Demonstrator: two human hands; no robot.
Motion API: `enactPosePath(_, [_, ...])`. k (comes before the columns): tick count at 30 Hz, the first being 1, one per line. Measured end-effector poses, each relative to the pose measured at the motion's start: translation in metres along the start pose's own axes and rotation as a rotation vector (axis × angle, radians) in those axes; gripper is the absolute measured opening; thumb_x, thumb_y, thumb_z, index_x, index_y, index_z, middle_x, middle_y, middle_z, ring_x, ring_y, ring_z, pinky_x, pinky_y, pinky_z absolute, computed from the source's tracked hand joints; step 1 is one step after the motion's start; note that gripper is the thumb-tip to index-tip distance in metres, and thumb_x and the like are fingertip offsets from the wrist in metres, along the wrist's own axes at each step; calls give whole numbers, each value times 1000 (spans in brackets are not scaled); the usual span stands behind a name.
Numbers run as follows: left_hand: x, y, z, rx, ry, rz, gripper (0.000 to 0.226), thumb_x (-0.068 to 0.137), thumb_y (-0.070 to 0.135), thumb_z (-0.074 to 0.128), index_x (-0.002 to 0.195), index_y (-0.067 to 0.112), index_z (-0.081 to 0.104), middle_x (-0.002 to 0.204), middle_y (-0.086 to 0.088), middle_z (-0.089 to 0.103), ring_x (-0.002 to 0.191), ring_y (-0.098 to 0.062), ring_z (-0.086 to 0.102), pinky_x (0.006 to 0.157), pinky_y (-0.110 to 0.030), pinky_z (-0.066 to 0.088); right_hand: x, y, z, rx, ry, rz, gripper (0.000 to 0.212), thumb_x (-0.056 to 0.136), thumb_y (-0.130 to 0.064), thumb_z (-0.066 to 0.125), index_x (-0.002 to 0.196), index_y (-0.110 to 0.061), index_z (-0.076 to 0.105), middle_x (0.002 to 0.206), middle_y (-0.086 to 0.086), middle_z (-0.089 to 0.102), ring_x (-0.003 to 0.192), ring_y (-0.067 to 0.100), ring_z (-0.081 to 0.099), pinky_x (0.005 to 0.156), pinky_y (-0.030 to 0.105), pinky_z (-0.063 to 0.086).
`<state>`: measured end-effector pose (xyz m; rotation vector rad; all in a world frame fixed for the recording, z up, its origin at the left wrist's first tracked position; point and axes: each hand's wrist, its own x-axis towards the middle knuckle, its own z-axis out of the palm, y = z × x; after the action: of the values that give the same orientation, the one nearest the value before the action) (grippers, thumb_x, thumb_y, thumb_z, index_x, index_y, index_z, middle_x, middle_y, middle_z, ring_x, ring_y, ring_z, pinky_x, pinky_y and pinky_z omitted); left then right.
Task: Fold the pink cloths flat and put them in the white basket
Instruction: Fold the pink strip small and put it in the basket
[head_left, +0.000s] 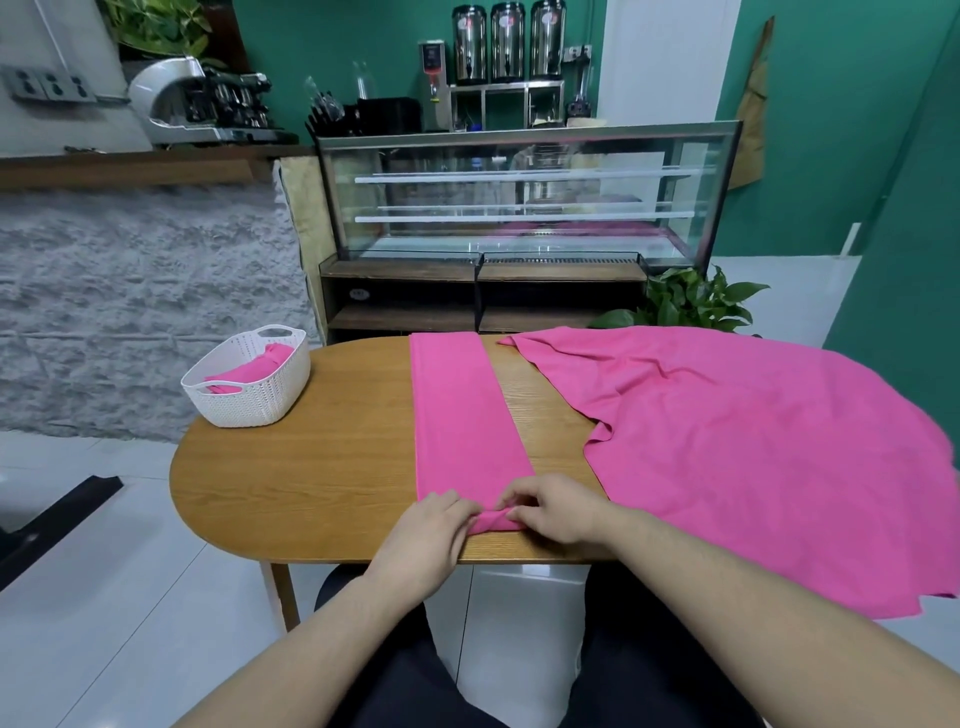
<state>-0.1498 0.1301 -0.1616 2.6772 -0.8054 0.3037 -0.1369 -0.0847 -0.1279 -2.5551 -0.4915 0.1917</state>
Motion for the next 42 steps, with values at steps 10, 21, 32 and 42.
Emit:
enactPosePath(10, [21,14,6,-20,-90,-305,14,91,12,46,101,19,51,94,0,40,88,-27,50,75,-37,40,6,-20,19,-587,130,-178,30,98,-18,47,123,-16,64,111,9,58,104,30,52,88,40,38])
enactPosePath(21, [16,9,0,87,71,-193,7,93,19,56,92,25,51,88,5,58,82,-22,55,68,-36,39,-6,-4,20,-369,152,-208,33,95,-9,45,124,-10,62,119,10,64,111,28,58,90,34,41])
enactPosePath(32, [7,-13,1,-76,57,6,14,100,24,51,103,16,62,90,1,58,84,-20,55,80,-36,44,-1,-12,14,-101,108,-15,24,99,-14,42,121,-19,50,108,7,68,98,29,61,78,34,45])
enactPosePath(42, [31,1,1,-210,-32,-339,13,94,14,52,83,21,54,104,1,40,92,-23,55,91,-37,43,-7,-8,25,-469,239,-205,32,79,-36,44,92,-16,65,103,3,59,100,26,53,83,42,46])
